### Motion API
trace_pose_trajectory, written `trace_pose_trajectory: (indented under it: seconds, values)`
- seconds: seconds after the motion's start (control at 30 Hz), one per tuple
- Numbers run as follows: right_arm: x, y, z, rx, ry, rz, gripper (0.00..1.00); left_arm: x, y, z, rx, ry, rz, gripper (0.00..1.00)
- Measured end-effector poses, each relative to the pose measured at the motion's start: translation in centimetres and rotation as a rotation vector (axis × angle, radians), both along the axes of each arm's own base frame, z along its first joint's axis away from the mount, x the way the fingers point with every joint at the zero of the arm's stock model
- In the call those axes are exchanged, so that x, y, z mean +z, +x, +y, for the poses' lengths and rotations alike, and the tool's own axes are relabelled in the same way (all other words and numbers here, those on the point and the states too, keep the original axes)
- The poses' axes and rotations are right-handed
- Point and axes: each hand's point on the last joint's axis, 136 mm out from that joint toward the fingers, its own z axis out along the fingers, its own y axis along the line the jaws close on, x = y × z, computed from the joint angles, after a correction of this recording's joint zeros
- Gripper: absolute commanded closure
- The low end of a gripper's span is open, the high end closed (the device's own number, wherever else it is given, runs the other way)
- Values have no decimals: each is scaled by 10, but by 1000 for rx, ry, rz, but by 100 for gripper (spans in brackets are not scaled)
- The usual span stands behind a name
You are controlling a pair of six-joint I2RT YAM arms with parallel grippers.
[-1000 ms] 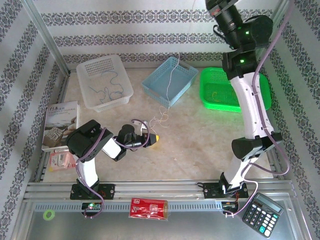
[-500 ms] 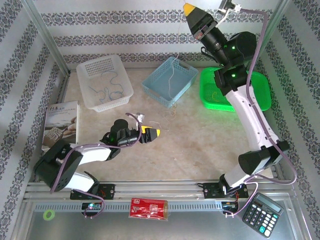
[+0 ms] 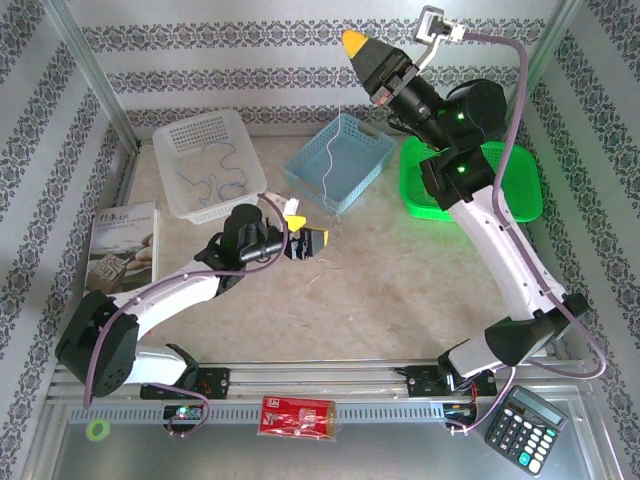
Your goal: Untangle the cables
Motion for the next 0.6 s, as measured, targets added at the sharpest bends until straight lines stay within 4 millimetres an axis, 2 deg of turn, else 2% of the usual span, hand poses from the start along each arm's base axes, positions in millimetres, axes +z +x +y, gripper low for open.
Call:
trace_pose_trajectory:
  seconds: [0.17,0.23,0.3,0.37,0.43,0.6]
  values:
    - [2,-21,14,55,-7,-21,100,8,16,-2,24,44,-47,9]
    - [2,-26,19,74,-9,-25,100,9,20,-3,29,52,-58,14]
    - [1,-30,23,88,-13,-27,100,10,24,-6,25,58,-65,26]
    - [1,-32,24,91,-16,-28,100,6,27,-10,16,57,-59,46]
    - [3,-33,23,90,-18,-31,100,-1,28,-14,2,52,-41,59]
    - [14,-34,23,90,-24,-50,100,-26,23,-22,-29,-13,17,78]
